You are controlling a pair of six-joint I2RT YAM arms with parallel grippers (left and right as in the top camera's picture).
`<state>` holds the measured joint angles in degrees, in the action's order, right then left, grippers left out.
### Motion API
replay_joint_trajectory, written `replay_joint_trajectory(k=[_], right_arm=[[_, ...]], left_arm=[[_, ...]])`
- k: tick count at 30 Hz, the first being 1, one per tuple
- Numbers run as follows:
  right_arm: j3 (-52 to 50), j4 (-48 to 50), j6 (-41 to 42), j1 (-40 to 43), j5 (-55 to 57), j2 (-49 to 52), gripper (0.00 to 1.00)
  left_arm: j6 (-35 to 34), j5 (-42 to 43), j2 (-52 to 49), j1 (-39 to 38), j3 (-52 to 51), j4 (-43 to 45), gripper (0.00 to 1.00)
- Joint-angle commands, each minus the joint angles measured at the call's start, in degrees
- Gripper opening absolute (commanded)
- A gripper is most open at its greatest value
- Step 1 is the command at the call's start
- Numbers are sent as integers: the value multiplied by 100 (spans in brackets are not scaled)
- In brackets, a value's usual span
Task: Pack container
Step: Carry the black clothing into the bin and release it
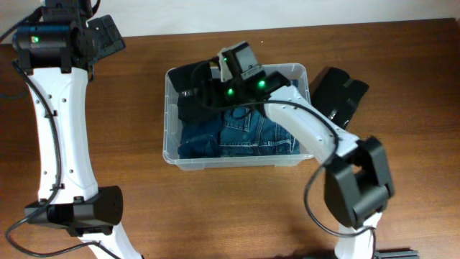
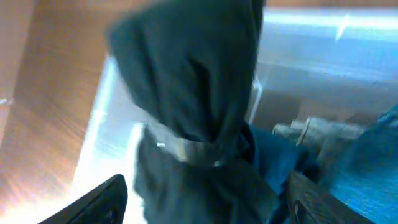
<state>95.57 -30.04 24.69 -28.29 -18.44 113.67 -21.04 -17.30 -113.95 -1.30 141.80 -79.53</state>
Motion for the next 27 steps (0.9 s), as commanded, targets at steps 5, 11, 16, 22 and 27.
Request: replay_joint_trajectory(k=[5, 11, 16, 22, 27], right_arm=[[42, 68, -680, -153, 304, -715, 49], [39, 439, -1639, -542, 761, -566, 18], [39, 894, -1897, -802, 1781, -354, 16], [39, 1211, -1895, -791, 1873, 24, 16], [39, 1207, -1891, -756, 2002, 487, 16]], left_arm=[[-76, 0, -31, 31, -37, 13, 99], [-76, 0, -31, 31, -37, 15, 99], [-74, 0, -31, 31, -37, 15, 99], [-76, 0, -31, 28, -37, 15, 99], [-76, 0, -31, 31, -37, 15, 99]])
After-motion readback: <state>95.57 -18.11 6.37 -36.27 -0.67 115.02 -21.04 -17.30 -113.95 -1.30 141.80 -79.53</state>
